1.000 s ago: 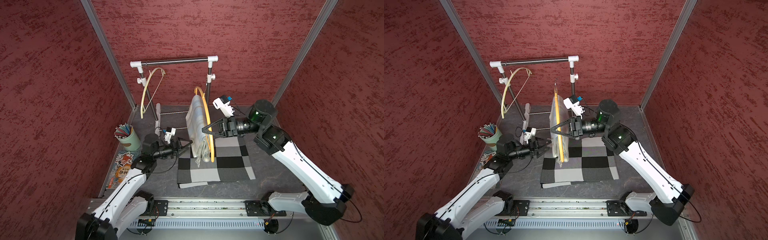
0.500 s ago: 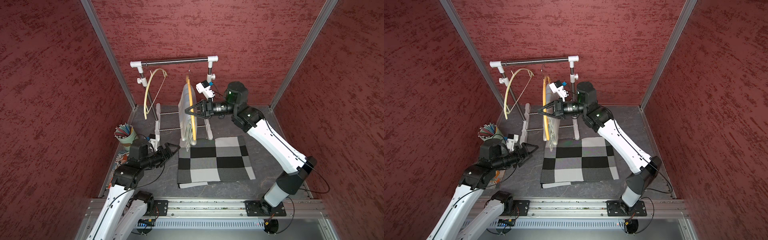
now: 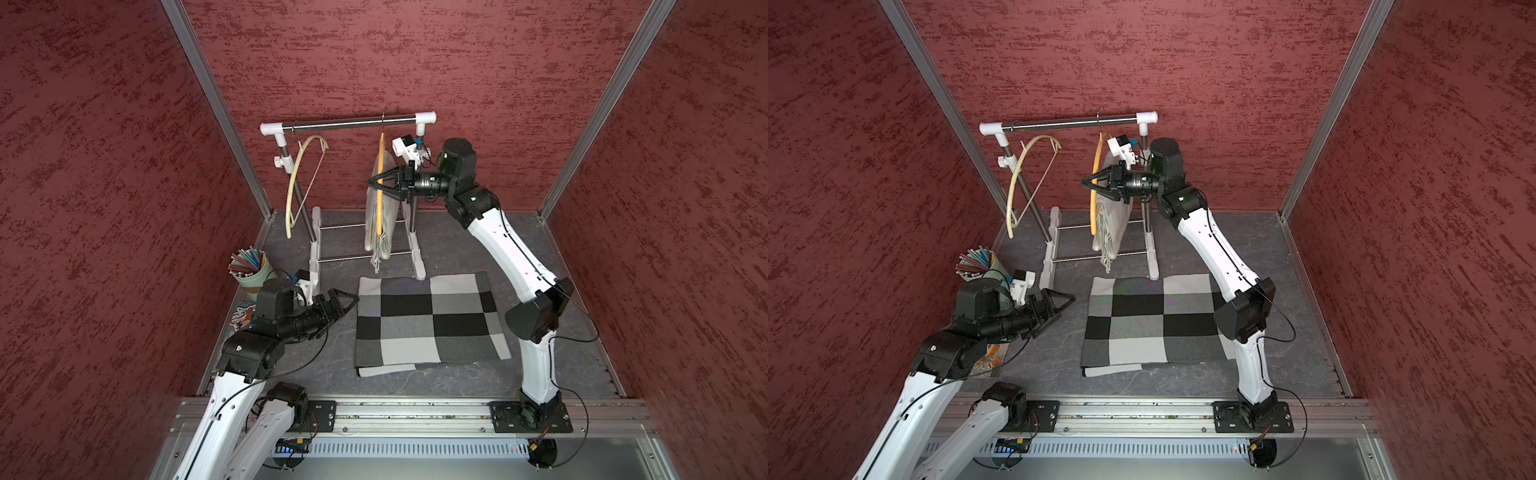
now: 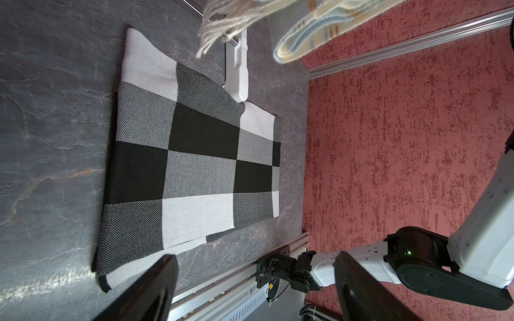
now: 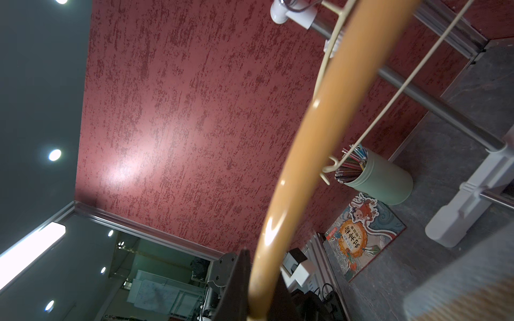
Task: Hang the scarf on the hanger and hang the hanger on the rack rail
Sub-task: Place the hanger at the clothesline.
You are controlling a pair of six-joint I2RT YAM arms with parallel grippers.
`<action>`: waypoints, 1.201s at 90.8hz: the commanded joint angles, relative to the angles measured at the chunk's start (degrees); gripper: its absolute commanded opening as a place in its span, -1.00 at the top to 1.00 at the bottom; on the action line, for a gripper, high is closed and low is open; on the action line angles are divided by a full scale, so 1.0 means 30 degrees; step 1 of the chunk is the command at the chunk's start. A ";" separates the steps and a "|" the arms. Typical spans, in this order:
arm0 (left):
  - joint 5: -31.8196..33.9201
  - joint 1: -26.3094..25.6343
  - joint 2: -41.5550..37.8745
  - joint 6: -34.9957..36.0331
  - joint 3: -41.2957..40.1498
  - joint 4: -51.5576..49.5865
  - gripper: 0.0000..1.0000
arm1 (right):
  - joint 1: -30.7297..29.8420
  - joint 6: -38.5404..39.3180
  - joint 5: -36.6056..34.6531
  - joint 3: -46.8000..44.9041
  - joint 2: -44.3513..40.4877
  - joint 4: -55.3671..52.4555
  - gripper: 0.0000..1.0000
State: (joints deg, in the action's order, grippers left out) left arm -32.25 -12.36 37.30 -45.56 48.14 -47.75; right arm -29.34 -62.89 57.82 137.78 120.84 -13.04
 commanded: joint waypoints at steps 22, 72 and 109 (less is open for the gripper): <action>-0.0186 0.0564 0.1248 0.2105 0.4744 -0.2512 -0.84 | 0.0865 -0.1205 0.0639 0.0123 0.1175 0.2634 1.00; 1.3897 0.2172 1.1481 1.0900 1.7932 -0.3474 -1.00 | 0.2282 1.2471 -0.5804 -0.9278 -0.8564 -0.8299 -0.97; 0.7136 0.5690 1.8324 1.2088 2.2318 -0.2436 -0.48 | 0.2713 1.3584 -0.5243 -1.9022 -1.9264 -0.8333 -0.94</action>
State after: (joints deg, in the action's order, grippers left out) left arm -2.98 4.32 91.70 -13.13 111.77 -57.43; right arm -21.02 -24.34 41.91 84.25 66.98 -37.58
